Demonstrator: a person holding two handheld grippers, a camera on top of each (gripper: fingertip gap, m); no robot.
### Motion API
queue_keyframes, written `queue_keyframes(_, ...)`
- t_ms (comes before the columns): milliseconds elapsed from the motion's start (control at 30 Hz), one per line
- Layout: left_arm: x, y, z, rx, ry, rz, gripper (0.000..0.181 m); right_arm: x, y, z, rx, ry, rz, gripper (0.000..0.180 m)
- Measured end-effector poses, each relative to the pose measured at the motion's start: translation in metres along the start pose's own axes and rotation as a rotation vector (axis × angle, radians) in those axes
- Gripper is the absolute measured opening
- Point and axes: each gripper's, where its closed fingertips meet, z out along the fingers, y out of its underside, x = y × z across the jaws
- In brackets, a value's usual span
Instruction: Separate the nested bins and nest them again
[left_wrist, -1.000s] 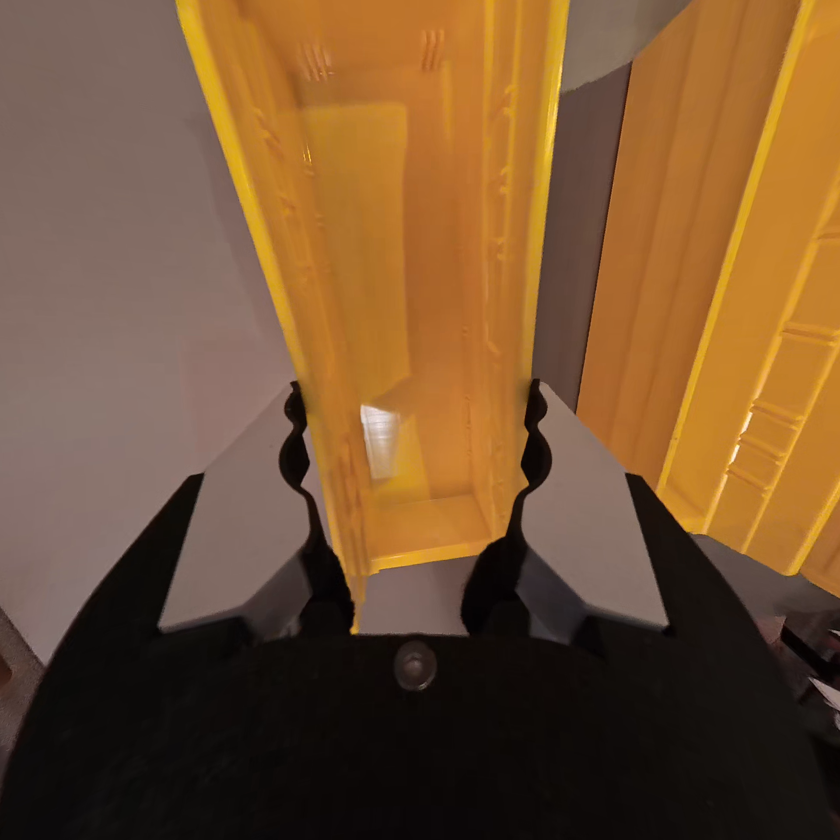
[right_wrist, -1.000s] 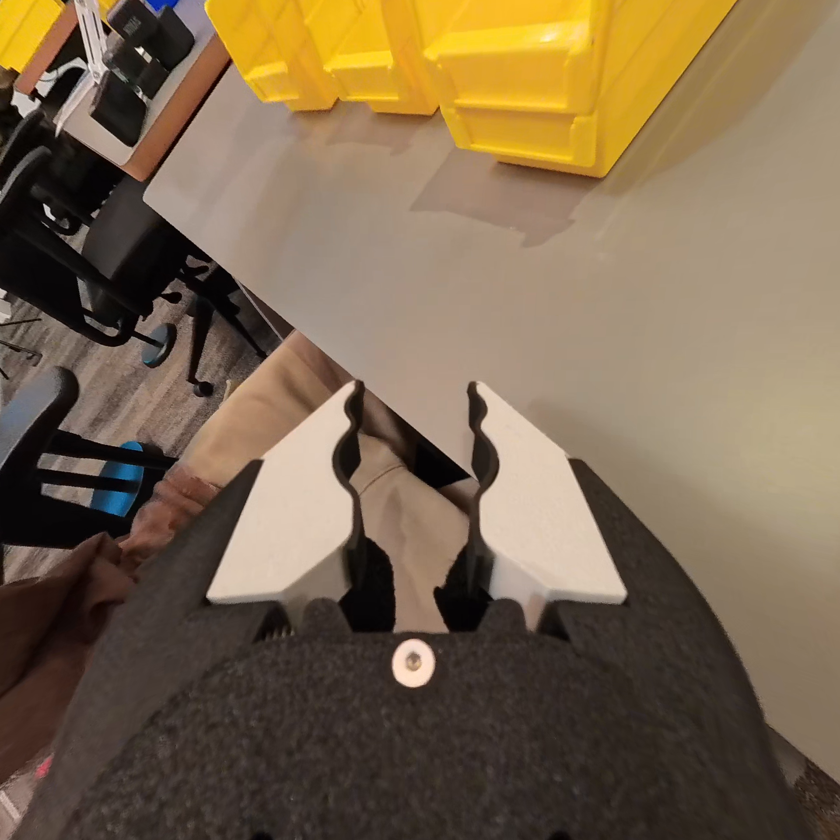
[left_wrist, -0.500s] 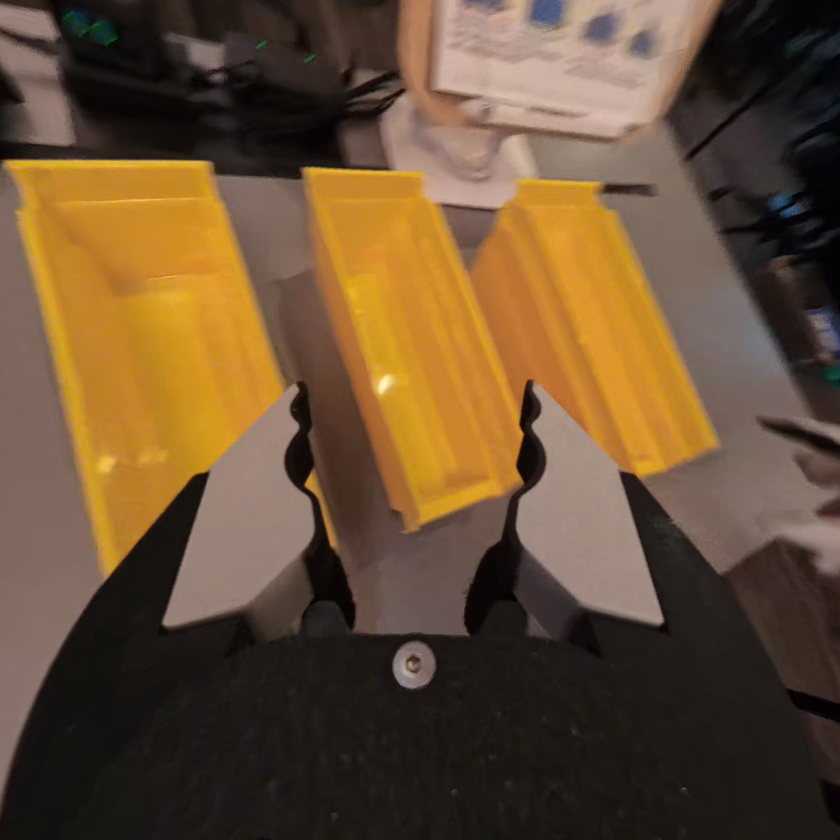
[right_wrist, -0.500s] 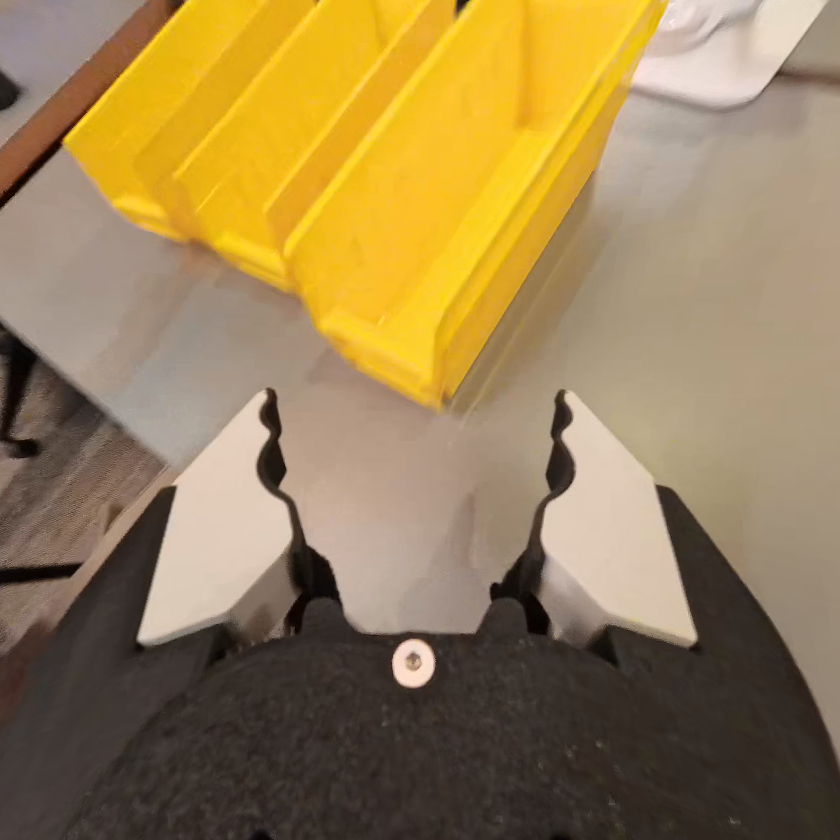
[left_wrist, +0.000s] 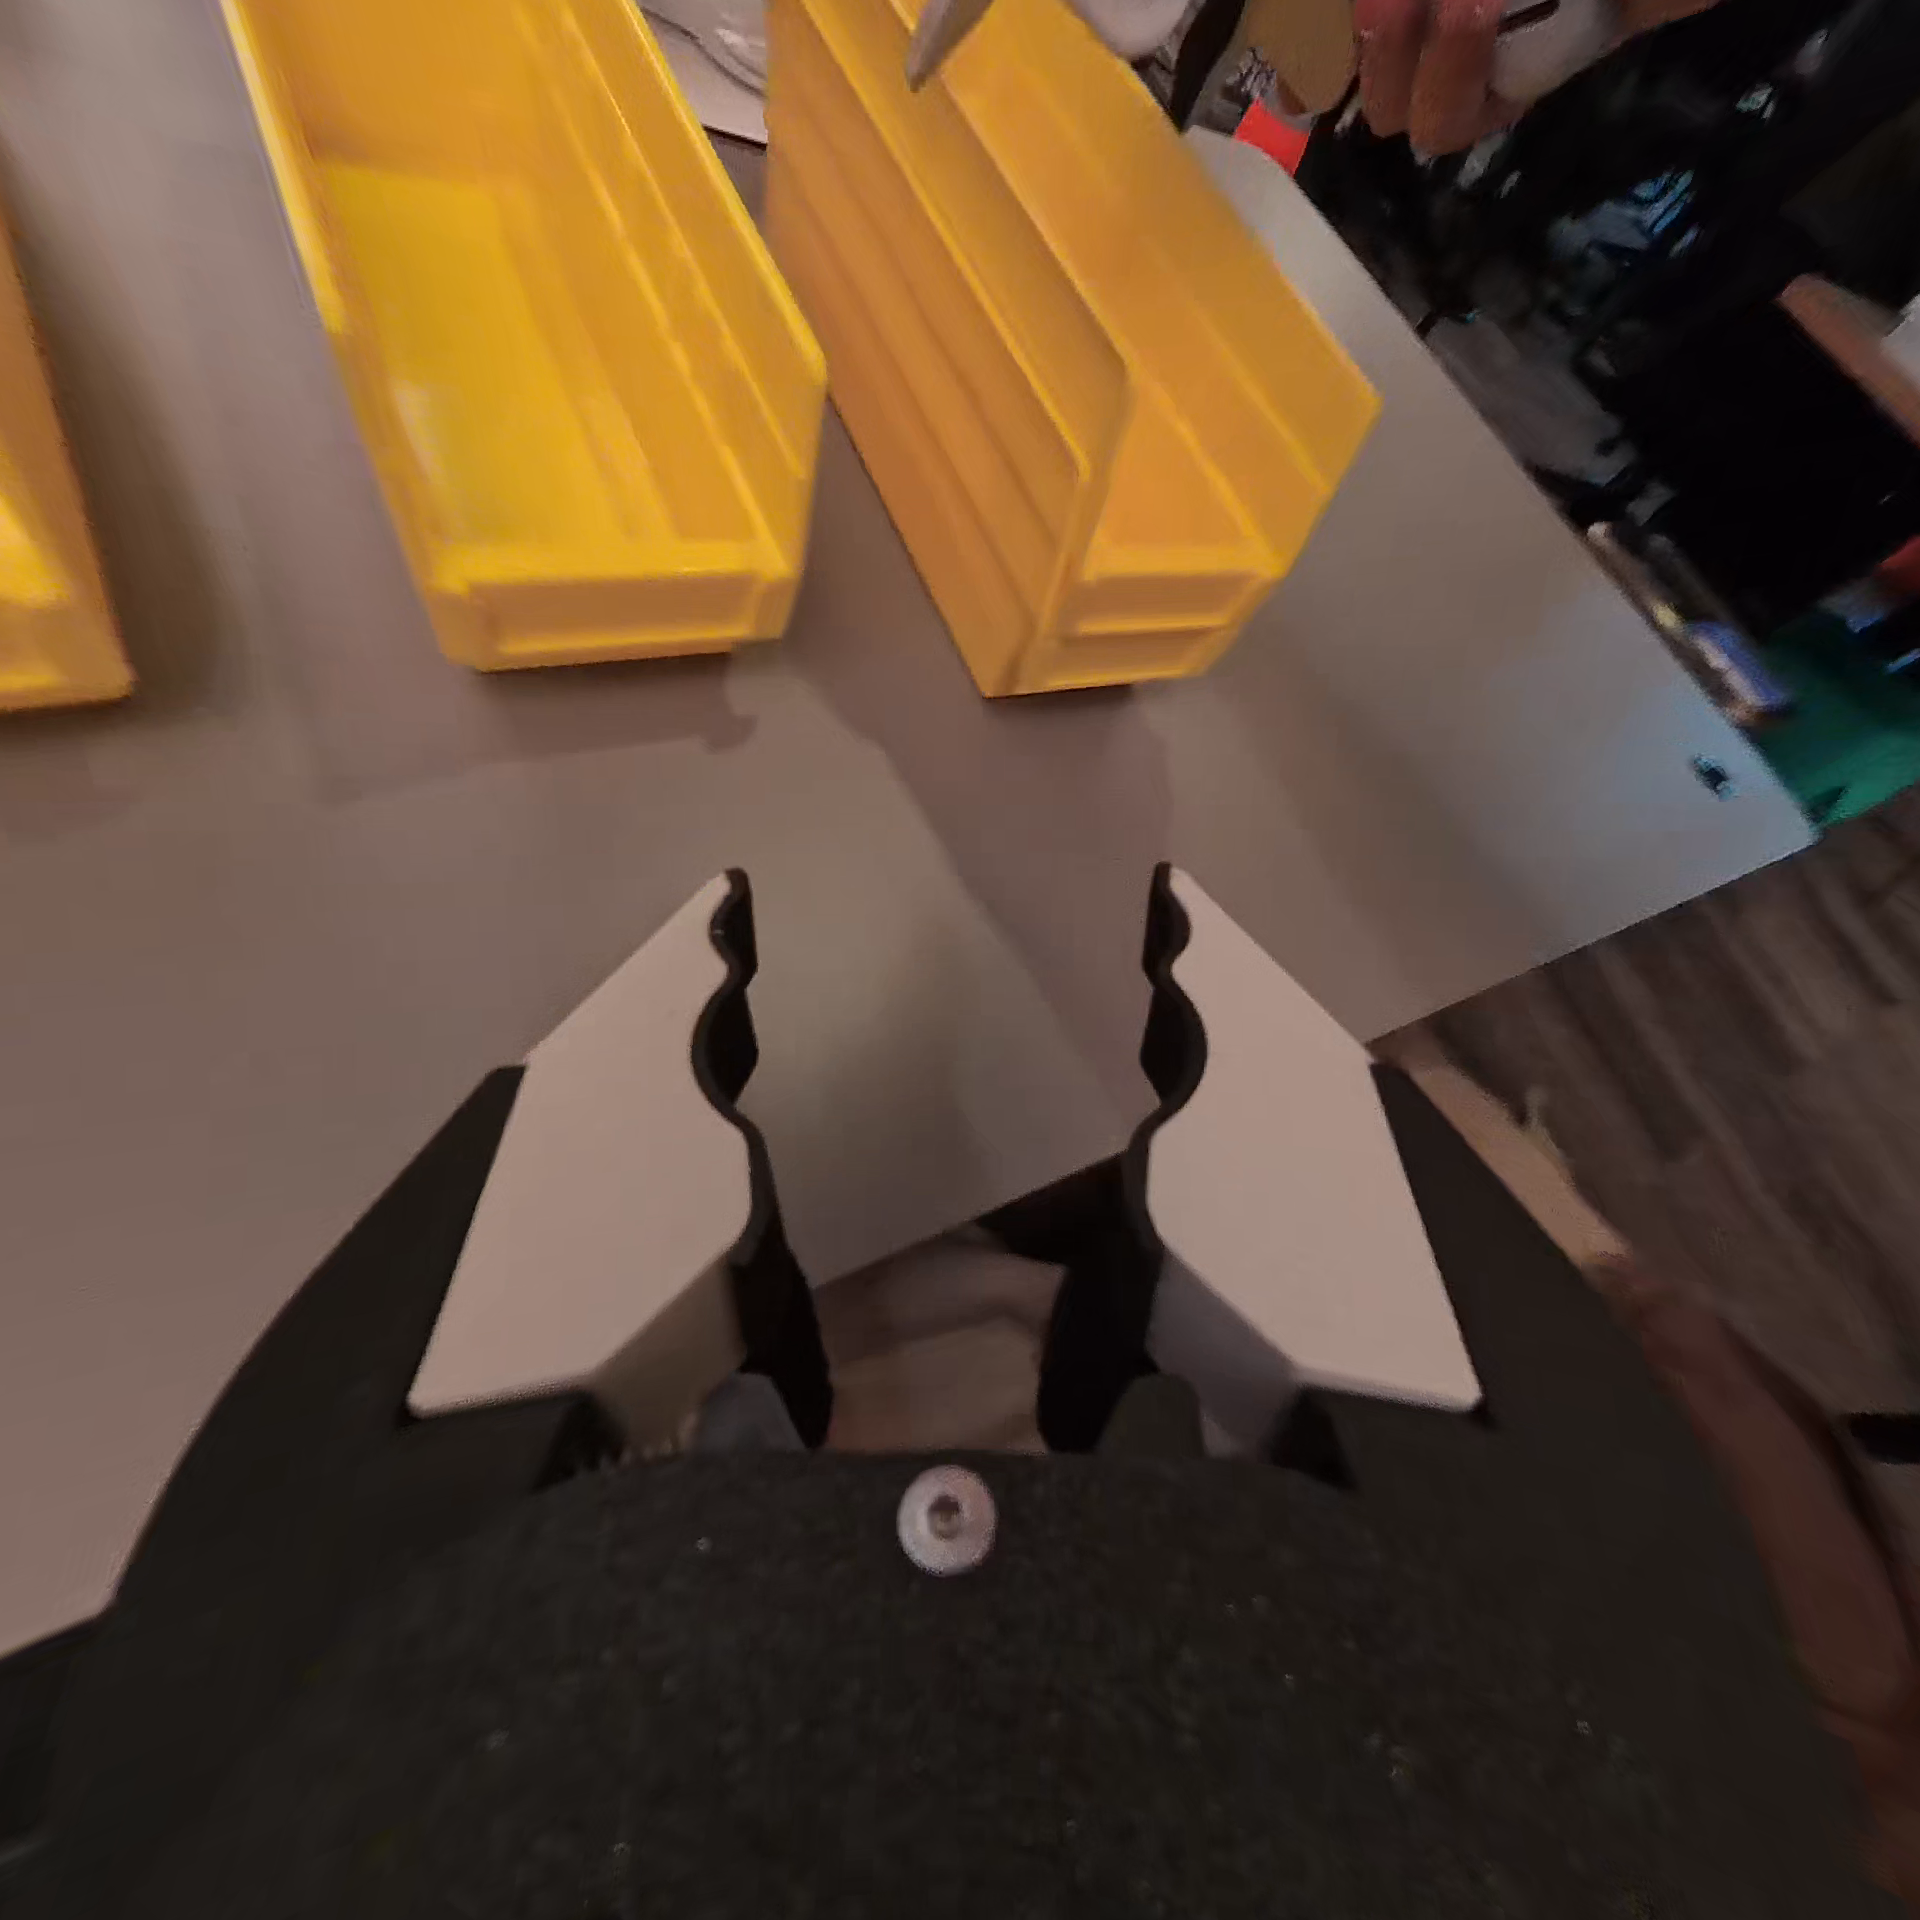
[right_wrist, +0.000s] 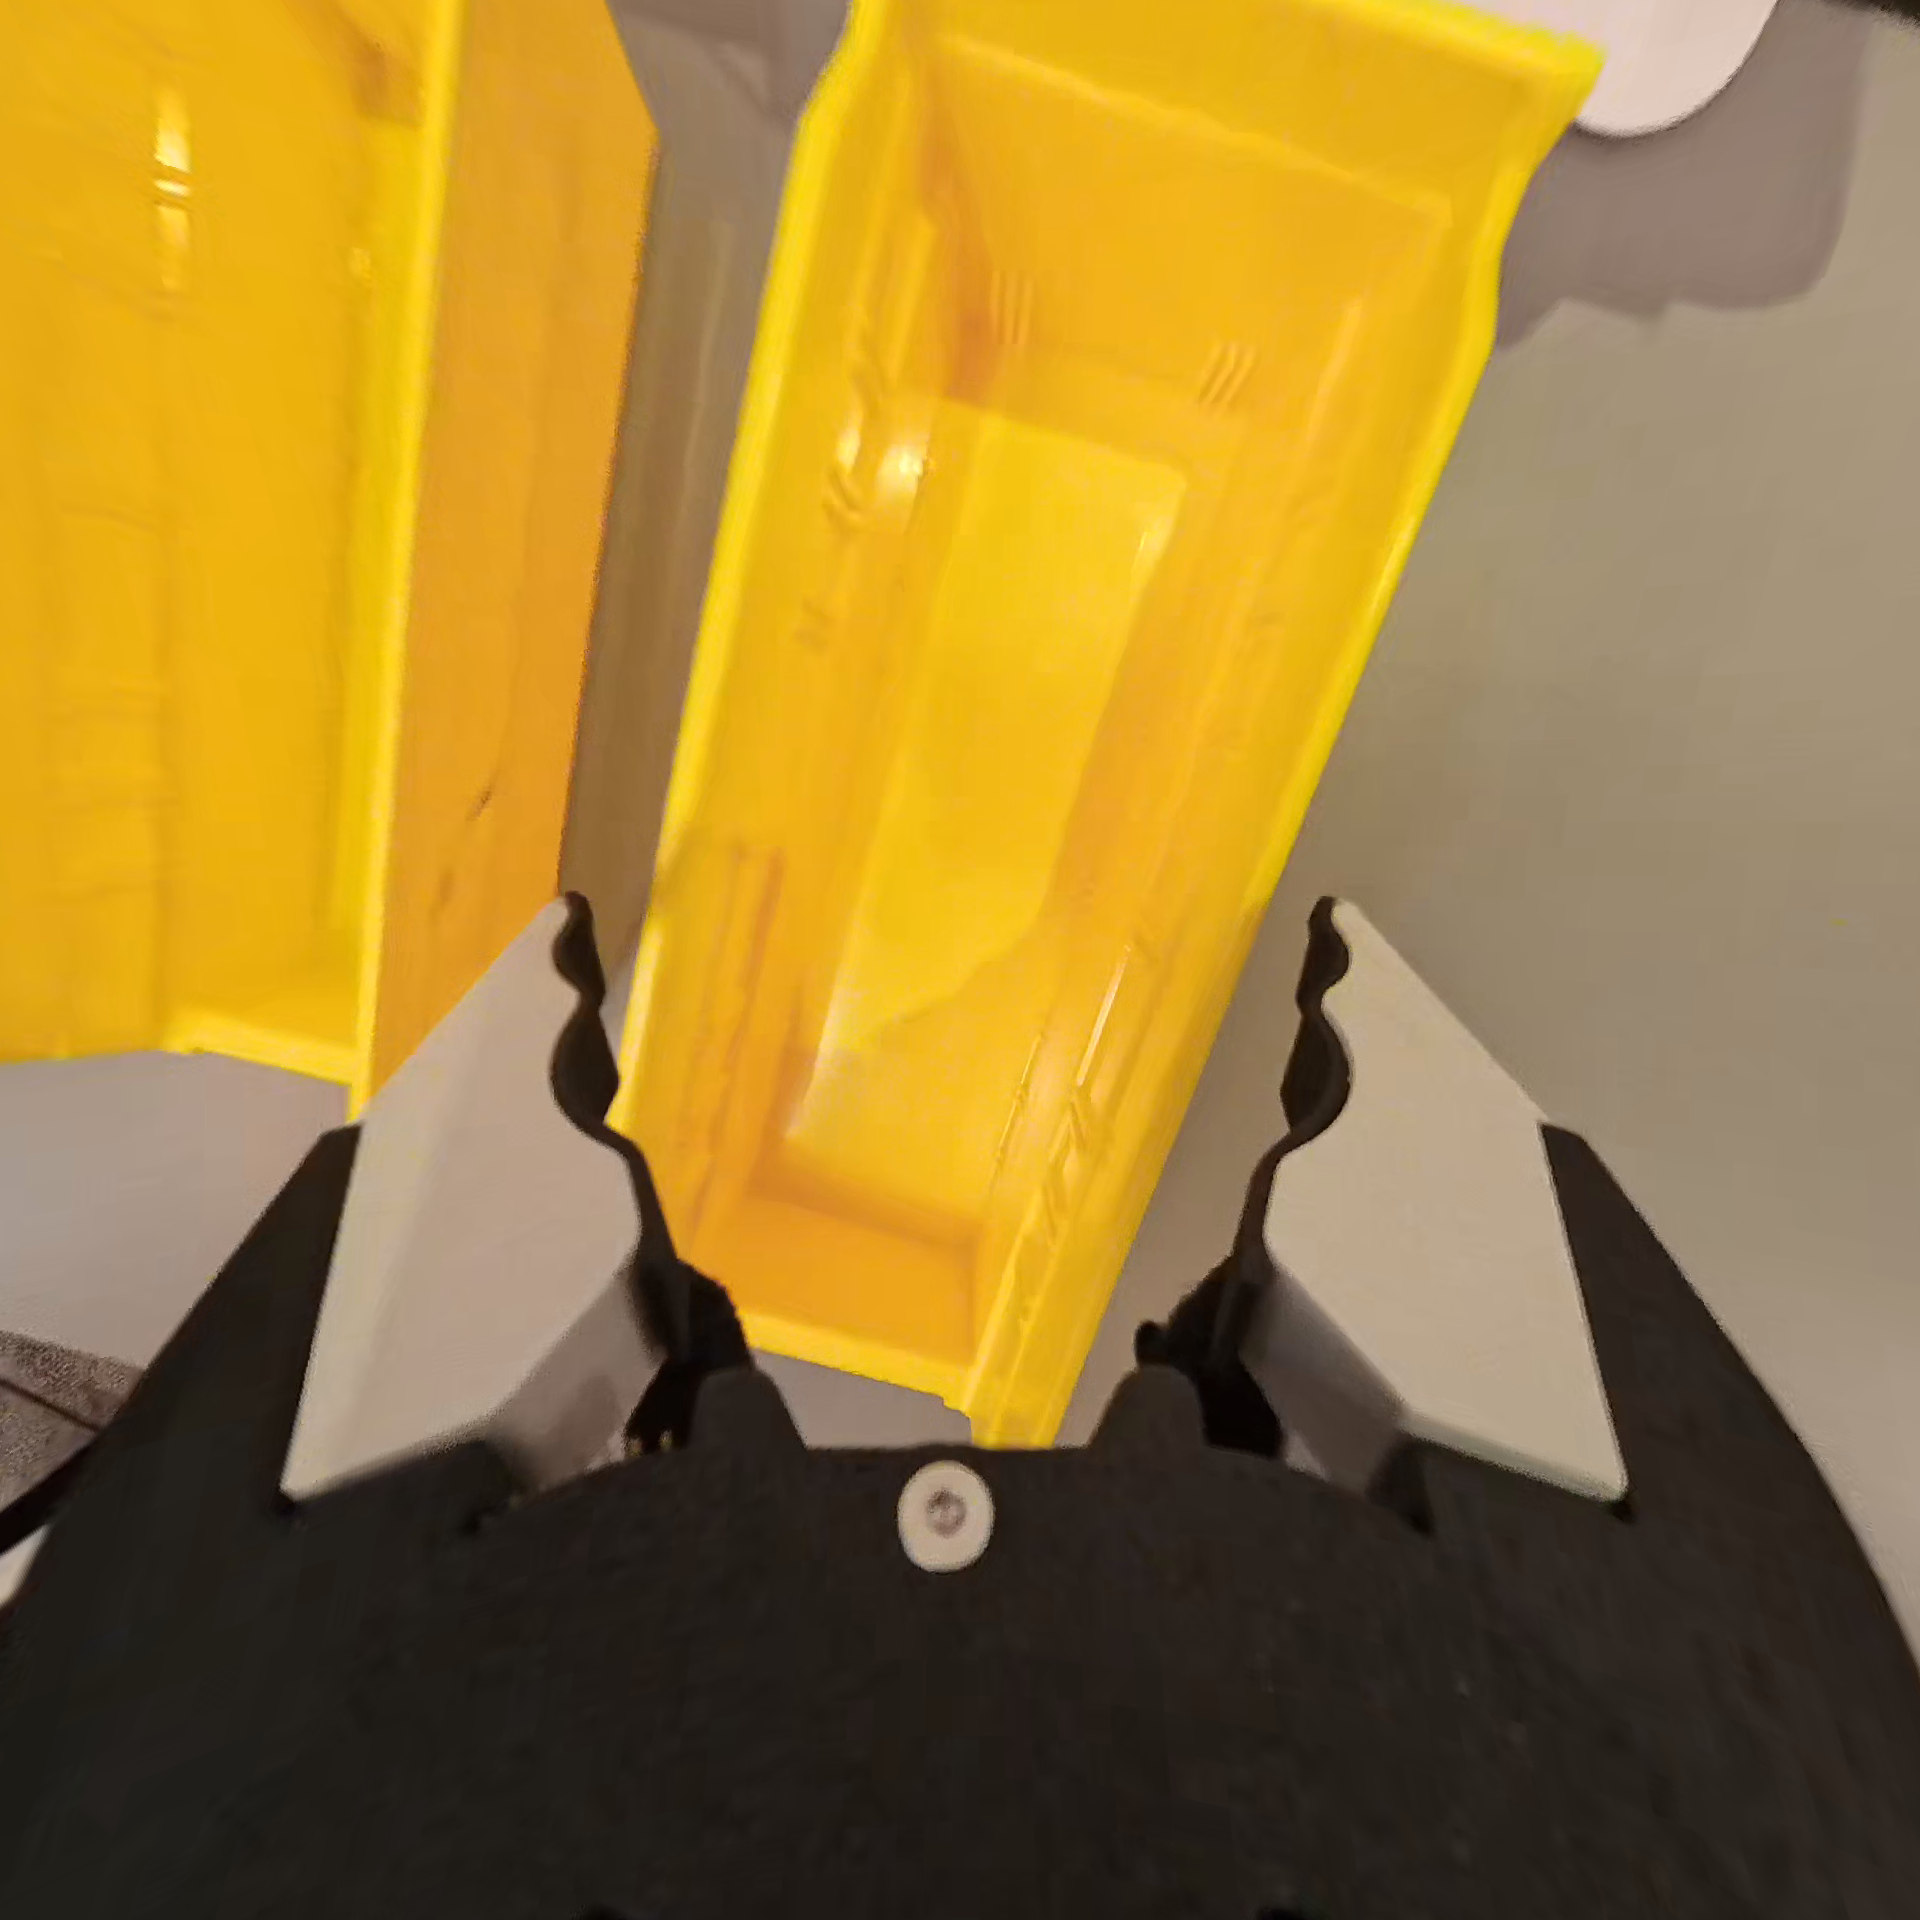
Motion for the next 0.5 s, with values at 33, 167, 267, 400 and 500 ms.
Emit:
queue_keyframes(33, -0.012, 0.002, 0.001, -0.006, -0.045, 0.047, 0.072, 0.002, 0.004, 0.008, -0.028, 0.015, 0.017, 0.13)
queue_keyframes(167, -0.043, 0.01, 0.004, -0.081, -0.119, 0.096, 0.075, -0.002, -0.001, 0.015, -0.046, 0.022, 0.035, 0.111)
queue_keyframes(267, -0.043, 0.008, 0.005, -0.078, -0.068, 0.028, 0.07, -0.003, 0.001, 0.012, -0.085, 0.025, 0.064, 0.099)
queue_keyframes(400, -0.034, 0.011, 0.014, -0.108, -0.02, 0.014, 0.07, -0.003, 0.003, 0.009, -0.123, 0.025, 0.111, 0.09)
queue_keyframes(500, -0.028, 0.015, 0.02, -0.139, -0.018, 0.057, 0.071, -0.005, 0.004, 0.007, -0.143, 0.022, 0.107, 0.088)
